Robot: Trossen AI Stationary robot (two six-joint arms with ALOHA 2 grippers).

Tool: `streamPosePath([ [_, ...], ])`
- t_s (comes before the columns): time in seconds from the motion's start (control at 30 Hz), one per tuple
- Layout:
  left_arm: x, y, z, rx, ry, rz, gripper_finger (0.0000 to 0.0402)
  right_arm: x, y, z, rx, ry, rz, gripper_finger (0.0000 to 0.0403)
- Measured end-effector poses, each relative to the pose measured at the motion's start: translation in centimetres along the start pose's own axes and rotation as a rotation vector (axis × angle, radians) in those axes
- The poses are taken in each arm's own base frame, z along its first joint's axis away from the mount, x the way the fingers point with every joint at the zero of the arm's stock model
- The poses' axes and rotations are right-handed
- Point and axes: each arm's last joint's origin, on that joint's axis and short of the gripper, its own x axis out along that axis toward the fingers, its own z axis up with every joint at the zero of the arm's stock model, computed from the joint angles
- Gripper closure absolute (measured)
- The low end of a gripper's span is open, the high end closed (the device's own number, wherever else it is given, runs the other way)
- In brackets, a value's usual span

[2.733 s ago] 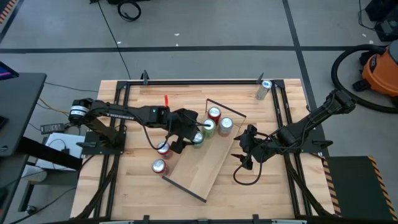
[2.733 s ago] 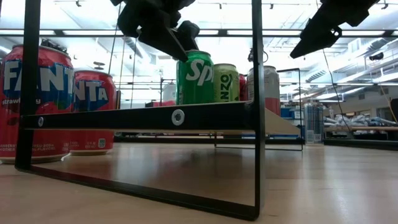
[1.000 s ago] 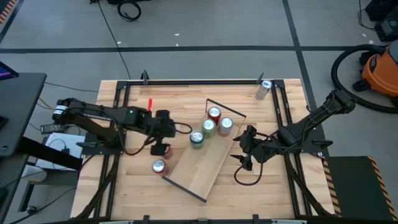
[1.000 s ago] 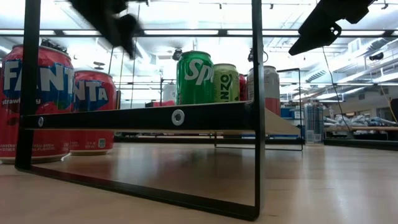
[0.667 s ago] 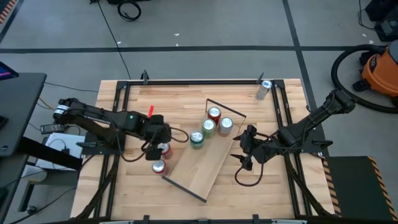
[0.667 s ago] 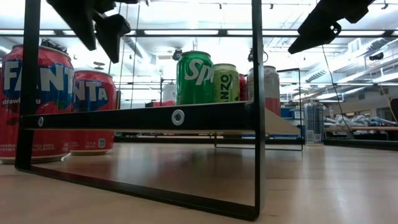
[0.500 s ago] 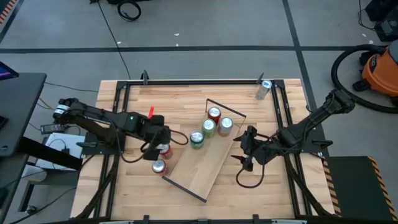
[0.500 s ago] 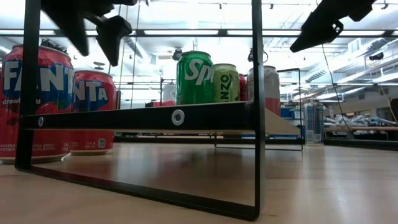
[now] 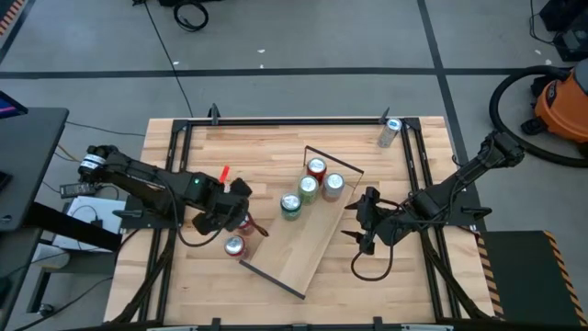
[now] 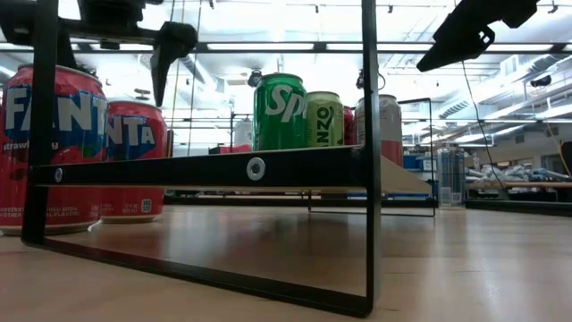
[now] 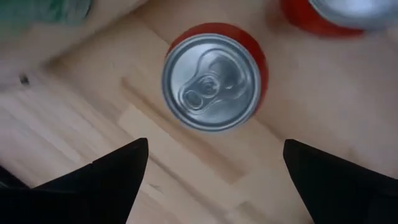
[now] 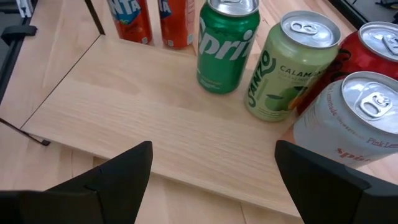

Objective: Place canned beverage on shelf
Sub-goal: Put the top red soda can on the shelf

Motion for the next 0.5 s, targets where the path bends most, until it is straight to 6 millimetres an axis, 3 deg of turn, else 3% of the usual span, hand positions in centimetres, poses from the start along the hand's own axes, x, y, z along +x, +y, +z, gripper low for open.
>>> streamPosePath([
  [0.3, 0.00, 0.10, 0.14, 0.556, -0.011, 0.014, 0.0017, 0.00, 0.01, 0.09, 0.003, -0.014, -0.007, 0.0053],
  [0.5, 0.01, 0.78, 0.57, 0.644, -0.045, 0.086, 0.0017, 0.01, 0.00, 0.10, 0.003, -0.015, -0.010, 0.0053],
])
